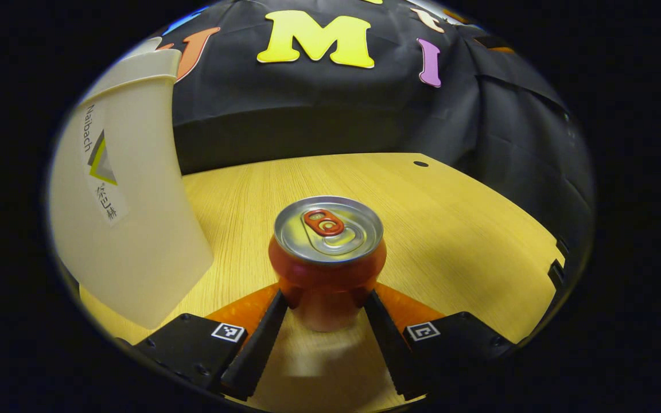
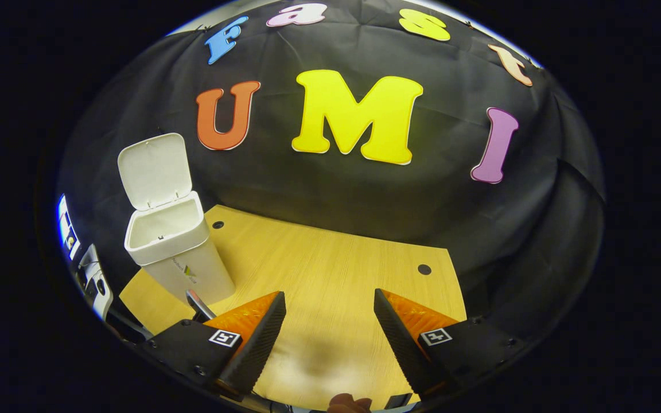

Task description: Press the lid of the desktop garbage bin to open it, pick up the crumpled paper on the desktop and throw it into the bin, then pick up the pop can on the desktop and drop it into the bin, and finally close the garbage bin lid.

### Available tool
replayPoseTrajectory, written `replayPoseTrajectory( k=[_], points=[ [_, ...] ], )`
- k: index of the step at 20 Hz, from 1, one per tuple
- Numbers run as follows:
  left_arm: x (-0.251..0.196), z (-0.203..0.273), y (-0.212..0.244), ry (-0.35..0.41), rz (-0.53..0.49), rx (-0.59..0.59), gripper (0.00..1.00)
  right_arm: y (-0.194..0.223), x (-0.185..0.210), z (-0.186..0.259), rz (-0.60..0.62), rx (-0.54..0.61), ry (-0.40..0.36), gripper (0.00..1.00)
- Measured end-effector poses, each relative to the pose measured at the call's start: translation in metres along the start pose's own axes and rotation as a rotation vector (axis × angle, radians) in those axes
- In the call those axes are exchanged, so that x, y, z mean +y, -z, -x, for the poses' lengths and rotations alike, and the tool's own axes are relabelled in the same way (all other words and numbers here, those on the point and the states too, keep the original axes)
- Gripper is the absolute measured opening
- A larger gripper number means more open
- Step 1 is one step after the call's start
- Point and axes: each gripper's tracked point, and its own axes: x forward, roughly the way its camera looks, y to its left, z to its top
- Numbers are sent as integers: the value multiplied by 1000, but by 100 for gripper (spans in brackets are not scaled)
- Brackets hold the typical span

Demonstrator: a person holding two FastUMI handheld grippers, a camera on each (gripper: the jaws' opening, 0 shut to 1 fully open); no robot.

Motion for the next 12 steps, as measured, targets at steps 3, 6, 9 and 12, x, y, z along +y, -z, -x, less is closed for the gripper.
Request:
replayPoseTrajectory(
  k=[3, 6, 9, 12],
  points=[
    [-4, 23, -19, 12, 28, -17, 87, -6, -7, 2, -3, -17, -4, 98],
    [-6, 46, -43, 7, 44, -21, 87, -10, -19, 6, -24, -30, -4, 98],
    [-7, 73, -71, -1, 41, -35, 87, -3, -32, 8, -42, -29, -6, 97],
    [-1, 96, -103, -39, 31, -37, 87, 9, -41, 10, -68, -7, -11, 98]
  ],
)
